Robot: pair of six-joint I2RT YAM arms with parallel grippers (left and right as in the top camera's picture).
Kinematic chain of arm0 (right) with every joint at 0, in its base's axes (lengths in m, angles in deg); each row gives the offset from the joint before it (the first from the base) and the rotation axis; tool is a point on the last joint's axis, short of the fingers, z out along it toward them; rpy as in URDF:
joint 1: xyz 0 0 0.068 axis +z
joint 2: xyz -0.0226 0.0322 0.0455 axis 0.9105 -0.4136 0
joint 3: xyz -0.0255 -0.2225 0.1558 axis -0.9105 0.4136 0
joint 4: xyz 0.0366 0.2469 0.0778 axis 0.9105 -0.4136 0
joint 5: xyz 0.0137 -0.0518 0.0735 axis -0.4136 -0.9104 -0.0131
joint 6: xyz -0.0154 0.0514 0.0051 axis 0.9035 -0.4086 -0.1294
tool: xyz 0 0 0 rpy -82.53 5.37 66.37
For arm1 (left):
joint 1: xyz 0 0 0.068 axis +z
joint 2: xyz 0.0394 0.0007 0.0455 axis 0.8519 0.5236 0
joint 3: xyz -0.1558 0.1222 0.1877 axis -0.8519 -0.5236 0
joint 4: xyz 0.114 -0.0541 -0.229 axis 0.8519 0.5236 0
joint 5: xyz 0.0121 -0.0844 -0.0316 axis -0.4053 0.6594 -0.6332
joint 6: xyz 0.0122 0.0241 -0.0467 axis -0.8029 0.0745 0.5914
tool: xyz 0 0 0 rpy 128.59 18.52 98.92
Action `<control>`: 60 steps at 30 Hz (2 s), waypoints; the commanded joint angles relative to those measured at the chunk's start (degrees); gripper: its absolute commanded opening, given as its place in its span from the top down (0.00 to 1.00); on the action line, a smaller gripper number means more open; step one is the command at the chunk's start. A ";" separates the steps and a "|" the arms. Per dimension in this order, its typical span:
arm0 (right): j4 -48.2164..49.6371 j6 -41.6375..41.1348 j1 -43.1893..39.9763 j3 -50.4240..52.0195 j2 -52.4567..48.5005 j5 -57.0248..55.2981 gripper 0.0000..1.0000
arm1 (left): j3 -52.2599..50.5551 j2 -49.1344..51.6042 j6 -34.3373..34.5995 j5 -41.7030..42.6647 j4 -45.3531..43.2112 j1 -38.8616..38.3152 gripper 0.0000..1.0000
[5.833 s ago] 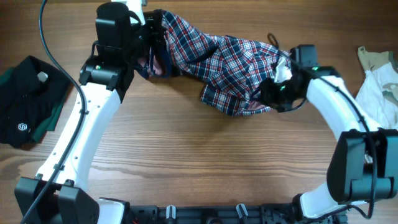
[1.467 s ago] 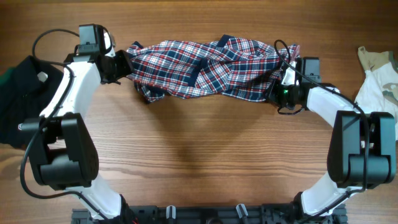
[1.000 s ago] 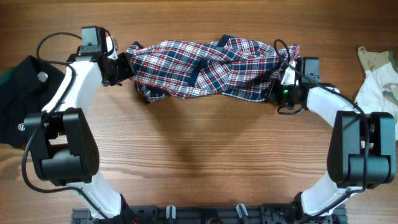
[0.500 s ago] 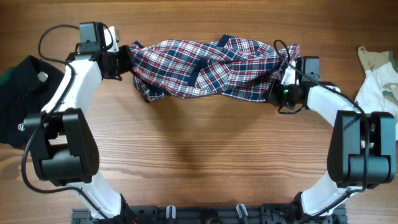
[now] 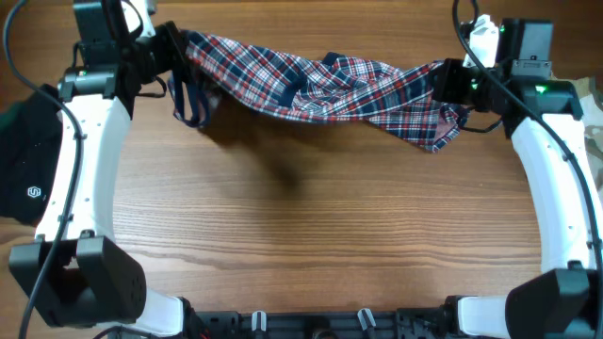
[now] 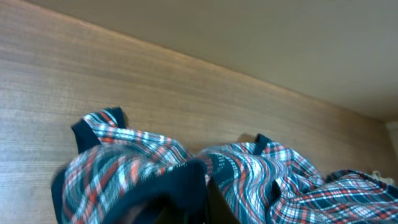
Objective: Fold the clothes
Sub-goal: 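Lift the shirt with both grippers, shake it out, and lower it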
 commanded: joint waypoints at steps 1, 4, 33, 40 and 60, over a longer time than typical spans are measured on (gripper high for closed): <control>-3.43 3.15 0.15 -6.86 1.99 -4.72 0.96 | 7.63 -3.04 0.28 0.46 3.87 0.85 0.96; -7.26 3.87 -0.59 -14.86 1.99 -4.74 0.96 | 14.05 -3.04 0.09 0.46 9.55 1.51 0.96; -34.42 5.86 -4.02 -50.38 8.92 -15.96 0.96 | 36.87 -18.53 -0.50 -9.70 38.91 2.34 0.96; -38.95 2.60 -4.02 -50.51 9.46 -19.71 0.96 | 36.85 -17.38 -0.48 -13.29 44.28 2.34 0.96; 7.93 4.66 -4.02 -50.51 -19.82 -6.51 0.96 | 36.85 16.11 1.20 -0.98 -2.93 2.36 0.96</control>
